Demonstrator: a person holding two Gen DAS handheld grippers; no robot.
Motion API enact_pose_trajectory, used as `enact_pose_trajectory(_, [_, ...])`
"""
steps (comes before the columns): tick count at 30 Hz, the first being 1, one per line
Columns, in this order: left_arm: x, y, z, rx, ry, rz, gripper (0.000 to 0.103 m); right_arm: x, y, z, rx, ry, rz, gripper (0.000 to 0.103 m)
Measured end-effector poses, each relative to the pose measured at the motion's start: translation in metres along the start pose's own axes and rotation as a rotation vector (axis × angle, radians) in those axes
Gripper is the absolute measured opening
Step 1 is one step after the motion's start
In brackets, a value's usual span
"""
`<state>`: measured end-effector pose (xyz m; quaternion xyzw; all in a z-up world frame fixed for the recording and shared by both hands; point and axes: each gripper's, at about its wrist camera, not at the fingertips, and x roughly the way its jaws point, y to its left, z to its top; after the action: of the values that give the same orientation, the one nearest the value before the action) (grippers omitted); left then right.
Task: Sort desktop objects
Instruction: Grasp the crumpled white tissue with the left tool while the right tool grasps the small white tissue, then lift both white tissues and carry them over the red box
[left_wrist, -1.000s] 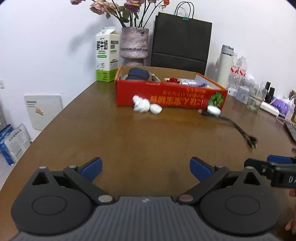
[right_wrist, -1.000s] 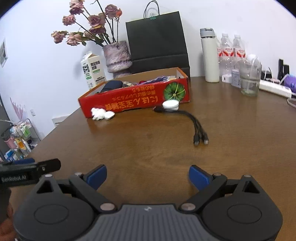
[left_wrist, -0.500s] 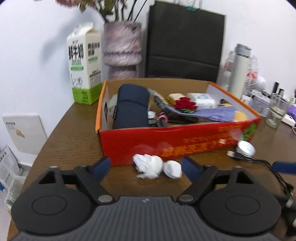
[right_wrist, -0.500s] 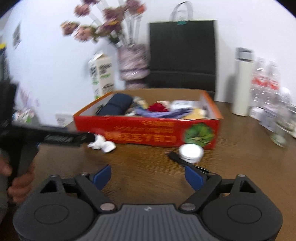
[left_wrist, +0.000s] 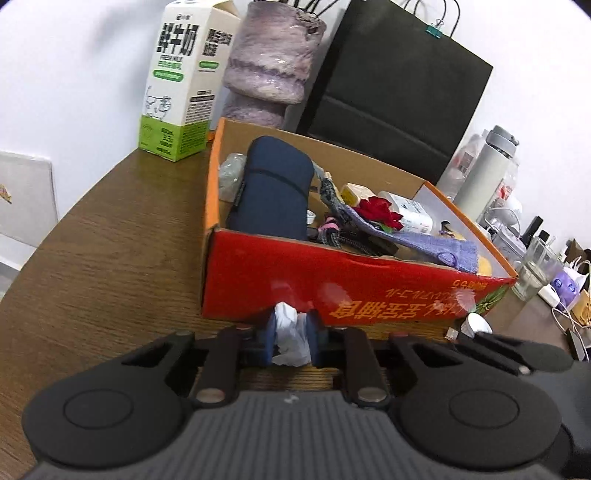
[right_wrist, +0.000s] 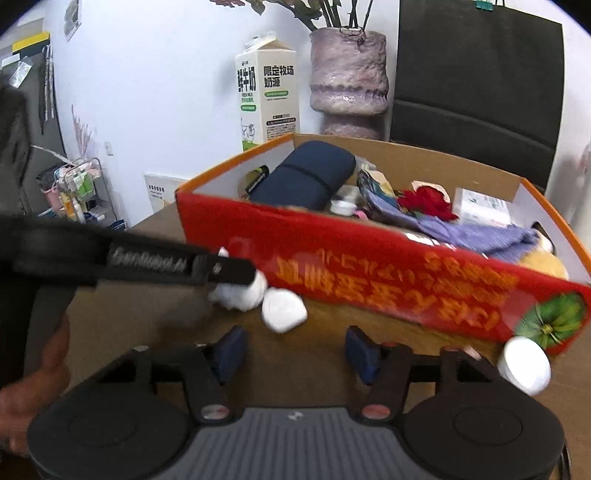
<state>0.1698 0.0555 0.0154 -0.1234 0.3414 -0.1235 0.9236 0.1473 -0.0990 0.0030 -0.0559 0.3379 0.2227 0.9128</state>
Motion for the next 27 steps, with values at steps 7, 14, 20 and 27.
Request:
enact_pose_trajectory(7, [-0.010, 0.010, -0.001, -0.021, -0.038, 0.048, 0.013, 0.013, 0.002, 0.009, 0.028, -0.029, -0.016, 0.026])
enact_pose_trajectory(14, [-0.053, -0.010, -0.023, 0.060, -0.111, 0.166, 0.013, -0.017, 0.014, -0.003, -0.014, -0.050, -0.038, 0.026])
enact_pose_trajectory(20, [-0.107, -0.039, -0.055, 0.050, -0.175, 0.176, 0.012, -0.092, 0.012, -0.034, 0.014, -0.150, -0.094, 0.026])
enact_pose_trajectory(27, [-0.138, -0.069, -0.096, 0.052, -0.183, 0.152, 0.012, -0.160, -0.001, -0.083, 0.136, -0.207, -0.167, 0.026])
